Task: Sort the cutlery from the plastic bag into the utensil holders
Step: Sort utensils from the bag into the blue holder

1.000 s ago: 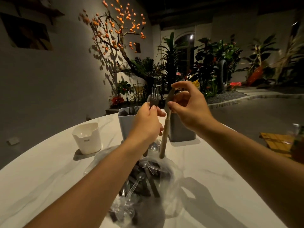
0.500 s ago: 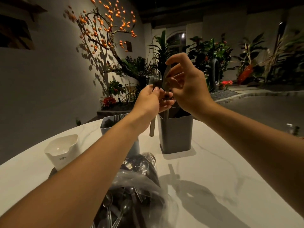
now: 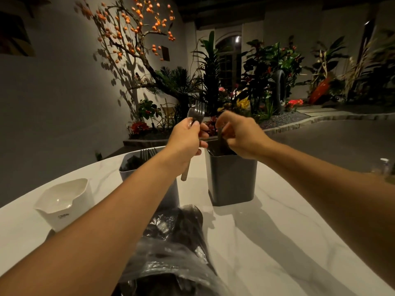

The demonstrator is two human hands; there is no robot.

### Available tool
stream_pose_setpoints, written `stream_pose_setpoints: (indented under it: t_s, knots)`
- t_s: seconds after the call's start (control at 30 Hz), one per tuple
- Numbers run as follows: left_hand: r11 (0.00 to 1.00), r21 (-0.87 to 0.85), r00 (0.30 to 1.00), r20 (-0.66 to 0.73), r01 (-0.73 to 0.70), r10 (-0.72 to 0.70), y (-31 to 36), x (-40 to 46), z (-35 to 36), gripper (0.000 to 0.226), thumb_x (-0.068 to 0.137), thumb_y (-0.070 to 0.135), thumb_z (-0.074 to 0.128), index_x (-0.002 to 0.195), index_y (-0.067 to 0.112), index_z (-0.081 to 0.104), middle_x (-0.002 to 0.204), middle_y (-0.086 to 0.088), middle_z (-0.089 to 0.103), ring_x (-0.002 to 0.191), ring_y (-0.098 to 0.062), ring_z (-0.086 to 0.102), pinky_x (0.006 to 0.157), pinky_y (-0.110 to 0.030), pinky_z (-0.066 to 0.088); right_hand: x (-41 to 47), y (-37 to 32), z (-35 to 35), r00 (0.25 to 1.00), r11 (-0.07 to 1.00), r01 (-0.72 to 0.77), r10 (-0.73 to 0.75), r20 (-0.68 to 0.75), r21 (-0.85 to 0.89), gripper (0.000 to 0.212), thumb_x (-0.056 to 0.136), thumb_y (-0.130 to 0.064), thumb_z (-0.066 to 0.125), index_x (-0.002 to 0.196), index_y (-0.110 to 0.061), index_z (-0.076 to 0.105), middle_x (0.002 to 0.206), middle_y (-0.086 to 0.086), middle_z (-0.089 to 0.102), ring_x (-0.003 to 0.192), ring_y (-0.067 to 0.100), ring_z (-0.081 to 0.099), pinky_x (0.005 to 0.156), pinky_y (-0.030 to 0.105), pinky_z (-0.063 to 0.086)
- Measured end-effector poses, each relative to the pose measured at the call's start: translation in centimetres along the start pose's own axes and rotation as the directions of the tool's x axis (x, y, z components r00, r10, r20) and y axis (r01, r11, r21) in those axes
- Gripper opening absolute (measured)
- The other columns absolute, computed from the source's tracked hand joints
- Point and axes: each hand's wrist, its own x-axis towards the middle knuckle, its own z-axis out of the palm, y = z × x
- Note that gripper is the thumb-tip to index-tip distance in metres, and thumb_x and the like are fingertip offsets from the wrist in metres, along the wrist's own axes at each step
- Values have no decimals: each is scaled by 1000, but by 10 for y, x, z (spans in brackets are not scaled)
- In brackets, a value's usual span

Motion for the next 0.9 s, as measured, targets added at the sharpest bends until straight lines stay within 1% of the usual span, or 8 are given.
stream_pose_setpoints:
  t_s: [0.07, 0.13, 0.27, 0.43, 0.63, 0.73, 0.8, 0.9]
  knots:
    - [998, -51, 998, 44, 38, -36, -4, -3, -5, 29, 110, 23, 33, 99, 12, 57, 77, -1, 54, 58, -9, 46, 50, -20, 36, 0, 4, 9, 997, 999, -39, 41, 69, -28, 42, 93, 3, 54, 124, -24, 63, 115, 1, 65, 104, 20, 62, 86, 36, 58]
    - [996, -66, 994, 91, 59, -53, -5, -7, -9, 29, 110, 23, 32, 100, 13, 58, 74, -1, 52, 55, -8, 42, 46, -19, 32, 3, -2, 11, 999, 998, -45, 43, 29, 51, 36, 99, -5, 51, 129, -23, 62, 122, 1, 62, 107, 16, 60, 89, 34, 56]
    - [997, -30, 984, 160, 77, -71, -5, -19, -18, 31, 110, 26, 32, 110, 10, 59, 74, 0, 51, 55, -8, 39, 48, -20, 31, 3, -35, 2, 996, 883, -87, 89, 16, 462, 24, 103, -28, 51, 120, -17, 64, 105, 0, 67, 94, 13, 65, 75, 24, 51]
    - [991, 132, 990, 141, 5, -24, -3, -36, -32, 37, 110, 33, 32, 117, 13, 62, 84, -1, 56, 71, -11, 44, 62, -23, 39, -2, -64, 8, 997, 848, -55, 77, -20, 526, 32, 89, -42, 69, 106, -15, 68, 93, -2, 70, 83, 7, 67, 60, 15, 50]
    - [997, 75, 992, 129, -16, 6, -7, -52, -68, 38, 111, 30, 28, 118, 17, 63, 86, 0, 68, 79, -14, 50, 72, -25, 41, -4, -94, 15, 994, 727, -111, 70, 89, 677, 21, 93, -22, 67, 111, -11, 70, 93, 5, 70, 72, 10, 70, 62, 19, 55]
    - [998, -58, 998, 59, 10, -7, -7, -59, -88, 35, 110, 30, 30, 114, 17, 63, 93, -5, 73, 95, -23, 65, 83, -28, 51, -2, -112, 22, 1000, 810, -27, 31, 4, 586, 19, 97, -10, 60, 114, -14, 67, 100, 0, 71, 90, 11, 70, 73, 21, 59]
    - [999, -51, 998, -57, -11, 8, -6, -56, -101, 36, 110, 28, 30, 112, 16, 64, 106, -9, 71, 105, -23, 66, 89, -31, 53, 1, -124, 25, 987, 876, 90, -16, -157, 473, 24, 96, -9, 62, 117, -20, 61, 100, -5, 67, 89, 6, 67, 72, 15, 56]
    - [997, -50, 967, -253, -57, 42, -4, -45, -123, 38, 111, 26, 29, 105, 18, 66, 103, -4, 68, 105, -19, 63, 91, -33, 50, 4, -141, 29, 924, 904, 266, -139, -357, 334, 33, 91, -2, 64, 118, -20, 55, 98, -4, 62, 86, 5, 64, 68, 9, 53]
